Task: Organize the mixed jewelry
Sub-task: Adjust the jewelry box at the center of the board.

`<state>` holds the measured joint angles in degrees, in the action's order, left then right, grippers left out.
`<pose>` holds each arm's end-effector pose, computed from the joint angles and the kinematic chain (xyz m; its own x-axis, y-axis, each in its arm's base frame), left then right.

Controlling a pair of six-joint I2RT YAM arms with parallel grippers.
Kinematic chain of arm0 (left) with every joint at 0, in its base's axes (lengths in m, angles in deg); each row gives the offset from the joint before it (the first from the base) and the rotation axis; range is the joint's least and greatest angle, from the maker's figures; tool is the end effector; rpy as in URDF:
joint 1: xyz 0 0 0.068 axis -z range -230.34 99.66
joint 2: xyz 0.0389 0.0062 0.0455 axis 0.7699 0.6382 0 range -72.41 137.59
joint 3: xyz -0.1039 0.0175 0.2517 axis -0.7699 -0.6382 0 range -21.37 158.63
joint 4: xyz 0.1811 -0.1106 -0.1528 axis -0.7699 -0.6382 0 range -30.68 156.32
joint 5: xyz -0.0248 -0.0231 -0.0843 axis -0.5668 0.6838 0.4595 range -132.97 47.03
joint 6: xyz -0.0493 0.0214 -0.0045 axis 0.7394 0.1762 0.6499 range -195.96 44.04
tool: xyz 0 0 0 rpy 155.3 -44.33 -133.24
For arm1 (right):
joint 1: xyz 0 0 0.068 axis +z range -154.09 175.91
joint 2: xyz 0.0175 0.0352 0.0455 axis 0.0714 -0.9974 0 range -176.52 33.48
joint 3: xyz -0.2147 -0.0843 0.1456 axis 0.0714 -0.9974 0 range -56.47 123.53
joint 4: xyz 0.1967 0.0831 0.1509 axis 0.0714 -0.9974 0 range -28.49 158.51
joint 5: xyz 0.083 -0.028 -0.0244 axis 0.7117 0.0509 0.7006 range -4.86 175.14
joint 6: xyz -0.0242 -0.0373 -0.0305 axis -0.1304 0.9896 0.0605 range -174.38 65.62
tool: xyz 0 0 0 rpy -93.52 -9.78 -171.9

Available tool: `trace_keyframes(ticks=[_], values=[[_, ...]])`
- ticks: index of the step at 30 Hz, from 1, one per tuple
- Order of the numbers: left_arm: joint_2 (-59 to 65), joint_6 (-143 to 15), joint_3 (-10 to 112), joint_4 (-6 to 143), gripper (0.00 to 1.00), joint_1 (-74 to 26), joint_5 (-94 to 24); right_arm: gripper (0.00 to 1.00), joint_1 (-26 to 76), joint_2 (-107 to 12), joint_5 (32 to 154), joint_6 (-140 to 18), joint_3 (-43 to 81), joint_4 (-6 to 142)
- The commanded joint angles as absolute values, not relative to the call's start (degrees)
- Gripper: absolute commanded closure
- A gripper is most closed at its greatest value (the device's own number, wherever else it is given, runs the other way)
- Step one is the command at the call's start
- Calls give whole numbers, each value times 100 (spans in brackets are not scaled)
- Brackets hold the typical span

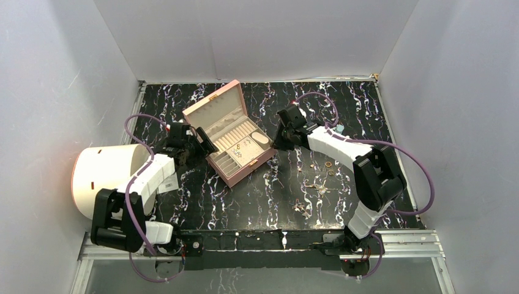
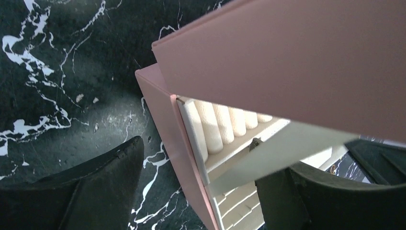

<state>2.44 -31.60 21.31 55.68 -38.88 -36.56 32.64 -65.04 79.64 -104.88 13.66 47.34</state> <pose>0.2644 -0.0576 0.2144 -0.6703 -0.5730 -0.4715 -0.2670 0.7790 -0.5673 0.3019 0.2211 0.2275 -0.8090 0.3547 -0.4687 0.1237 0.8823 0.4542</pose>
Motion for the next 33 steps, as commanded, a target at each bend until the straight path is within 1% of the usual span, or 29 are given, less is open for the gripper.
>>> trace_keyframes(ticks=[1,9,15,20,24,28,32,33], values=[[401,-3414,2495,5966,23,-3865,-3609,76,3383,-6289,8920,-10506,965,4710],[1128,-3820,3175,6305,25,-3865,-3596,76,3383,-6474,9301,-10707,911,5205],[1464,-4004,3494,6371,26,-3865,-3684,76,3384,-6535,9075,-10572,1149,5198],[1041,-4144,3396,6067,25,-3865,-3889,71,3376,-6267,8604,-10016,1445,4859],[442,-4290,3236,5848,23,-3865,-4215,68,3343,-5802,8549,-9595,1492,4882],[45,-4485,3226,5475,23,-3865,-4436,63,3215,-5240,8545,-9363,1353,5037],[-319,-4495,3144,5095,23,-3865,-4451,57,2996,-4661,8082,-9231,1205,4831],[-444,-4490,3097,5052,23,-3865,-4452,54,2905,-4510,7949,-9200,1153,4703]])
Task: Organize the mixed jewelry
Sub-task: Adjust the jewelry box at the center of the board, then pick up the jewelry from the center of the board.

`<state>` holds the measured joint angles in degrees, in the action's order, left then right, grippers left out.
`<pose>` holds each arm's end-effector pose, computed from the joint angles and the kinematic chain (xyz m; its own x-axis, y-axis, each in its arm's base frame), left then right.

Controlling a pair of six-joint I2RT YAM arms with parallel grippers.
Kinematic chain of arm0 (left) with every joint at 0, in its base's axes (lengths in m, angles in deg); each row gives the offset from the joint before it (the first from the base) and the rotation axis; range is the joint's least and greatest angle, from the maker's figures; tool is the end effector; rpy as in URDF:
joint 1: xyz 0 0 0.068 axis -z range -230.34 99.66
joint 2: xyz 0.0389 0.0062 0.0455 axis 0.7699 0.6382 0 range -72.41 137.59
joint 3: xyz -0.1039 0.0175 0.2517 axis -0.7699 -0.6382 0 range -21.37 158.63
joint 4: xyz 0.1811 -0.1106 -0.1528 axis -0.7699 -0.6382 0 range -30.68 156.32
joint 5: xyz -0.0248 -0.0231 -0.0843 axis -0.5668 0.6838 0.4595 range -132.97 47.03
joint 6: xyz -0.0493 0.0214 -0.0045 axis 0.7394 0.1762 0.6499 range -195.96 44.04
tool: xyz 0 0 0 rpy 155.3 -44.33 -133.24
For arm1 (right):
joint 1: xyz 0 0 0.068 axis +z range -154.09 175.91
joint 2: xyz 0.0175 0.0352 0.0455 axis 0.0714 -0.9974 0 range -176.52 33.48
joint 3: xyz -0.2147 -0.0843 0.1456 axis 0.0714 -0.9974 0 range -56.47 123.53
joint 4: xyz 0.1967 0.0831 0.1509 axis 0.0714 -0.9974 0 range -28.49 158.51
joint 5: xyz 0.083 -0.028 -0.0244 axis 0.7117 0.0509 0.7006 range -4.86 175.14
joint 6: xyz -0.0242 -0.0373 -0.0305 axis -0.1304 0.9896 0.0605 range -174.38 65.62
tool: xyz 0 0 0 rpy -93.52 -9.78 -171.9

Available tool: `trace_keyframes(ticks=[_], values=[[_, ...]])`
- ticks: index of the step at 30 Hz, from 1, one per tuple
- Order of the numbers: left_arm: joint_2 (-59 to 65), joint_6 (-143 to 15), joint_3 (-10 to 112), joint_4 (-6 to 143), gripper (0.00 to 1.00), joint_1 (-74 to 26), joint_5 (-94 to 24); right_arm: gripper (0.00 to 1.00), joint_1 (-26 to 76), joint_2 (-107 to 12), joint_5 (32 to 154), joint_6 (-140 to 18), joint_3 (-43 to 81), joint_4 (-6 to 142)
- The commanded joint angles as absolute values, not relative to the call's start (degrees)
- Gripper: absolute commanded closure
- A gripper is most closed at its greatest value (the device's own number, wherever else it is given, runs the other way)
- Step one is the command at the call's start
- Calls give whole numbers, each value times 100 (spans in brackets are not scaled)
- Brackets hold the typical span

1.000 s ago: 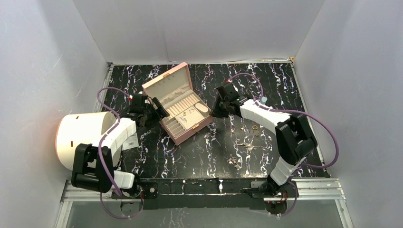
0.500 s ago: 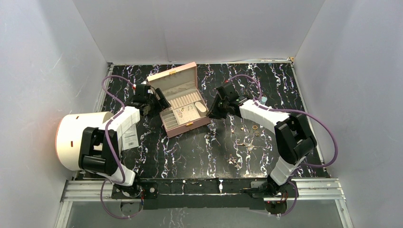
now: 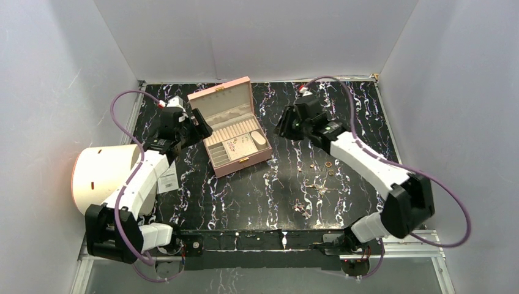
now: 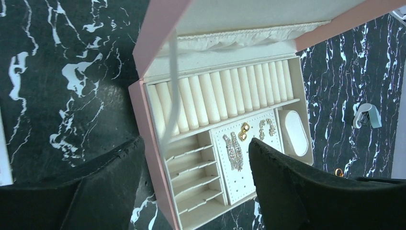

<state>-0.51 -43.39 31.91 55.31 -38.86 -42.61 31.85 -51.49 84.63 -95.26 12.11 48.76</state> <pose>0.2789 -0.0568 0.2889 -0.5183 -0.4441 -0.7309 -0.0884 0.8779 -0.4707 0.2733 0.1978 0.3002 -0.7415 0.2708 -0.6139 -0.1269 0.8418 0.5247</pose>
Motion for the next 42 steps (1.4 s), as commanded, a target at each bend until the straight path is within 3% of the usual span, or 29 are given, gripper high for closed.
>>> trace_keyframes(ticks=[1,4,12,16,21,27,42], values=[[-565,-4486,3065,4993,23,-3865,-4480,49,2814,-4358,7802,-9186,1103,4489],[-915,-4466,3013,4746,23,-3865,-4622,33,2427,-3910,7342,-9167,886,3992],[-1788,-4424,2664,4486,22,-3865,-4396,29,860,-3963,6613,-8942,637,2309],[-1926,-4294,2482,4412,21,-3865,-4419,37,339,-4492,7035,-8808,378,2175],[-1843,-4121,2275,4573,21,-3866,-3978,54,314,-5137,7348,-8576,288,2462],[-1679,-4098,2161,4883,21,-3857,-3007,56,313,-5500,7433,-8473,178,2895],[-1635,-3650,1985,5141,20,-3861,-3002,62,318,-5927,7653,-8607,11,3508]])
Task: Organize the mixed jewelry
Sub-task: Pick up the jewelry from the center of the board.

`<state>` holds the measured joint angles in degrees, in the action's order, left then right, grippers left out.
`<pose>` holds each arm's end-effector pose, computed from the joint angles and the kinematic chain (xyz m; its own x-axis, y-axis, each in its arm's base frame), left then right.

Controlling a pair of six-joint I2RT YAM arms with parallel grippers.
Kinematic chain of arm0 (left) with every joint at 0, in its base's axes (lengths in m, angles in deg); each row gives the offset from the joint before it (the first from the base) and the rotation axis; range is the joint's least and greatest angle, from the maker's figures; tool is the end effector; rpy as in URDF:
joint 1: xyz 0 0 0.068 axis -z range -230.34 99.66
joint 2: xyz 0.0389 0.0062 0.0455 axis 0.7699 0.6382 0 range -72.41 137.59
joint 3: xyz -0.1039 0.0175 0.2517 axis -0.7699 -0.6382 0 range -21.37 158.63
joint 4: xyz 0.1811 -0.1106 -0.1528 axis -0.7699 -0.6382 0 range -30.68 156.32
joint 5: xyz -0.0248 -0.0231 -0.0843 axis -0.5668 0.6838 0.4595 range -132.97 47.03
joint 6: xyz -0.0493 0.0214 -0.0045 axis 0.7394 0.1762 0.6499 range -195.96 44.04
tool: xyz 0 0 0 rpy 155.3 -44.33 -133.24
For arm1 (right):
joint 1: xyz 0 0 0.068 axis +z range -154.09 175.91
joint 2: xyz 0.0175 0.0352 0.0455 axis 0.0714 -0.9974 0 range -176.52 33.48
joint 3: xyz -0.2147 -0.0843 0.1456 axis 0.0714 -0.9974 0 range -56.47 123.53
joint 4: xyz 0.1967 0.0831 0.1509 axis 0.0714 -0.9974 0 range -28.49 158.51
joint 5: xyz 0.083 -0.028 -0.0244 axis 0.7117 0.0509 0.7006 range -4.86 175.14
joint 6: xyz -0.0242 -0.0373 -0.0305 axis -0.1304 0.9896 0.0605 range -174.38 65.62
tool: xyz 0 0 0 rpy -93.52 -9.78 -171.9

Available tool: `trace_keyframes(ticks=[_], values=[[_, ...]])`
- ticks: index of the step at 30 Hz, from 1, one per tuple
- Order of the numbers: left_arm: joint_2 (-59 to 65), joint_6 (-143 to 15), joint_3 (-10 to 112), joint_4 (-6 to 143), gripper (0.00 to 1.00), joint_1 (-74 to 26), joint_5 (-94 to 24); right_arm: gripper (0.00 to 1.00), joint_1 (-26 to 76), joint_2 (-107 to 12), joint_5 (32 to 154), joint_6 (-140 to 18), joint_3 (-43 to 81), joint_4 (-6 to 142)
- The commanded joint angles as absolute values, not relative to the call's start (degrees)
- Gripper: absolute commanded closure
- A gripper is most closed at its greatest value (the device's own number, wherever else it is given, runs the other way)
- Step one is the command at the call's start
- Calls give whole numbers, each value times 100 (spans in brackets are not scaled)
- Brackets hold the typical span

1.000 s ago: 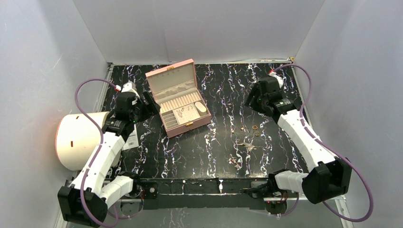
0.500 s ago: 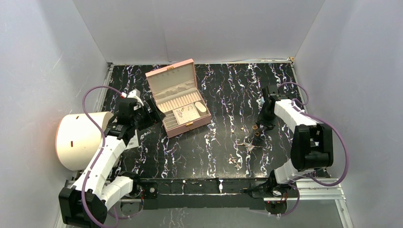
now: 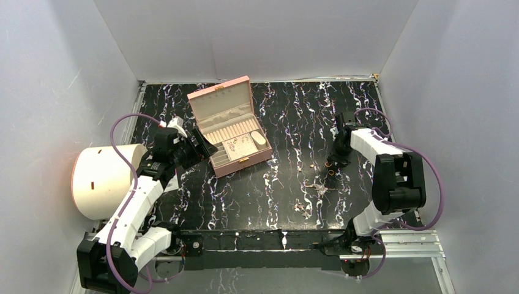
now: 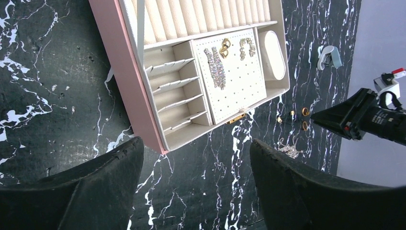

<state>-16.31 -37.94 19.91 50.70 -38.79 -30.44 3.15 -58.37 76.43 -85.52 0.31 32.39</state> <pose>0.2128 -0.0513 0.2729 -0.6243 -0.4861 -0.6115 -0.0072 0.7864 -0.6177 0.2970 0.0324 0.1823 -0.8432 0.4082 -0.3500 0.4204 0.9063 0.0441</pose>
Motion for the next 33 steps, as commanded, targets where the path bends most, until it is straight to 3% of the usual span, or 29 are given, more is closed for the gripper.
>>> trace_keyframes(ticks=[1,8,21,26,33], values=[[-1634,-3617,1985,5124,20,-3857,-3014,62,318,-5944,7649,-8638,-3,3554],[-1638,-3541,2016,5001,21,-3857,-3237,65,314,-6111,7496,-8672,-17,3653],[-1560,-3428,2108,5102,21,-3852,-3076,81,315,-6232,7498,-8651,-37,3690],[-1417,-3254,2204,5311,22,-3713,-2715,89,315,-6129,7787,-8635,-24,3715],[-1190,-3090,2347,5628,23,-2993,-2831,91,376,-5405,9010,-8928,-151,3805]])
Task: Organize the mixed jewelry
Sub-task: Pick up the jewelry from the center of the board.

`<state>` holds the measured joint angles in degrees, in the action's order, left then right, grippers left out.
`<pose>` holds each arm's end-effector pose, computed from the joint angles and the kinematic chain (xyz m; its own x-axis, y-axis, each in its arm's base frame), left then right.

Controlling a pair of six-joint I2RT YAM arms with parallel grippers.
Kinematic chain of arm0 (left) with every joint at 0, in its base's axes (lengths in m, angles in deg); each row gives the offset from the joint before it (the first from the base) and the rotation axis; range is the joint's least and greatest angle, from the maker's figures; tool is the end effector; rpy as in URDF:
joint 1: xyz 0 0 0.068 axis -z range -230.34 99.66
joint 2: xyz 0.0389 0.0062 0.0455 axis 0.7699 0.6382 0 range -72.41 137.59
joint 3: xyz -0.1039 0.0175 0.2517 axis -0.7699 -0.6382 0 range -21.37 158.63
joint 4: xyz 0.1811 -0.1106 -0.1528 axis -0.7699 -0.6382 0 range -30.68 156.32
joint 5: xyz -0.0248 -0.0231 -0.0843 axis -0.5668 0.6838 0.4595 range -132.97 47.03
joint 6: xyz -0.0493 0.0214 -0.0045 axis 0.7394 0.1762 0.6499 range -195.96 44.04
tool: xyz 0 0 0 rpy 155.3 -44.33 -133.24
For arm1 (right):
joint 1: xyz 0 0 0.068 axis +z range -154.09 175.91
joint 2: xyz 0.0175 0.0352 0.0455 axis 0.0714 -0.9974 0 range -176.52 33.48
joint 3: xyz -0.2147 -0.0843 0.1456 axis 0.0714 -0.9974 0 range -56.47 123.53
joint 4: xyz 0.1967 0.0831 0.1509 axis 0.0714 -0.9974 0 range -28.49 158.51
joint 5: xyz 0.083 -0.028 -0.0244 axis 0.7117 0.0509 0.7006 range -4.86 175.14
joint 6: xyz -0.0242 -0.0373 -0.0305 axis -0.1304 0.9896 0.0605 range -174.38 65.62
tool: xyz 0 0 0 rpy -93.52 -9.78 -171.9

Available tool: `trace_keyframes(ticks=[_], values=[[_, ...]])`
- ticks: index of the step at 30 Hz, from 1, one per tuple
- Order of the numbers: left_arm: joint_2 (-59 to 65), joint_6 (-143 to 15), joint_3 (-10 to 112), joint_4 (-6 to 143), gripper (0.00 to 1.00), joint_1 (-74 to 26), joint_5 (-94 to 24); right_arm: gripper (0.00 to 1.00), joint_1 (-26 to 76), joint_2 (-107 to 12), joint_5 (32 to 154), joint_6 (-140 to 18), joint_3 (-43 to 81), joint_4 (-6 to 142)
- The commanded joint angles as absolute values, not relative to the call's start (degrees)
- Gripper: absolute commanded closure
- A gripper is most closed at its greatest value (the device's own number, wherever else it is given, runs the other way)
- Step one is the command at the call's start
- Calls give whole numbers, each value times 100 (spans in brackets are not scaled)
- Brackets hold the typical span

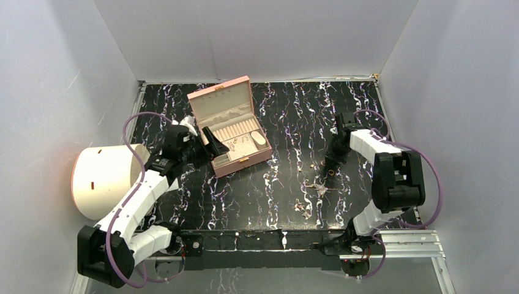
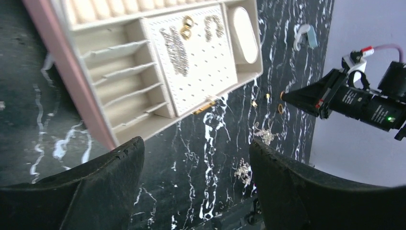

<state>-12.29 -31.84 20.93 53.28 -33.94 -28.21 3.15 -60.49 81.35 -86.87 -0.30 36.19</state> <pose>0.2212 -0.0745 0.2690 -0.6894 -0.4989 -0.5253 0.0042 0.7223 -0.6915 0.3037 0.0363 0.1710 -0.8425 0.4333 -0.3201 0.4138 0.9010 0.1303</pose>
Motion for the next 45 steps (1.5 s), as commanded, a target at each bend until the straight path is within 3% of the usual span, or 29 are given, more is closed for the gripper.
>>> trace_keyframes(ticks=[1,9,21,31,41,45], values=[[-1141,-3083,2358,5703,23,-2882,-2927,91,412,-5289,9202,-9019,-175,3861],[-250,-2775,2855,6518,25,-2164,-3182,90,1444,-4726,9855,-9701,-101,4649],[1169,-3252,3847,7354,28,-1524,-3042,89,2003,-5034,10199,-9926,608,5522],[1706,-3094,3928,8145,41,-1182,-2857,88,2228,-5204,10322,-9961,1080,5526],[1743,-2913,3780,8662,63,-1169,-2983,88,2245,-5223,10348,-9886,1099,5380],[1728,-2999,3779,8556,66,-1173,-3083,88,2238,-5214,10318,-9861,1095,5400]])
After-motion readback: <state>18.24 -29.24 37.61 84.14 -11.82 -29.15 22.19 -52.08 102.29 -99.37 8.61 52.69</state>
